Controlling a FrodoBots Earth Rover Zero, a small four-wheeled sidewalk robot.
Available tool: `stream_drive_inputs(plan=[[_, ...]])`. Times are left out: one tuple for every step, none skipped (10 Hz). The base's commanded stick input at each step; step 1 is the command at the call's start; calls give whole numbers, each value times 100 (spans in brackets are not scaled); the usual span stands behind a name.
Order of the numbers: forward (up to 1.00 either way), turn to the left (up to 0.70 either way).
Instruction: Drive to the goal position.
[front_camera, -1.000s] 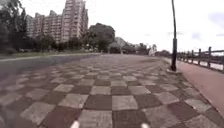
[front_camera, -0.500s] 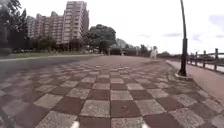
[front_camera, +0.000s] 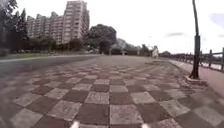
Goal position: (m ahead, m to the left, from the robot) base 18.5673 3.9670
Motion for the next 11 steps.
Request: stream_drive_inputs(plan=[[100,0],[100,0],[100,6],[100,27],[100,27],[100,27],[100,27],[100,27],[100,27],[100,27],[100,27]])
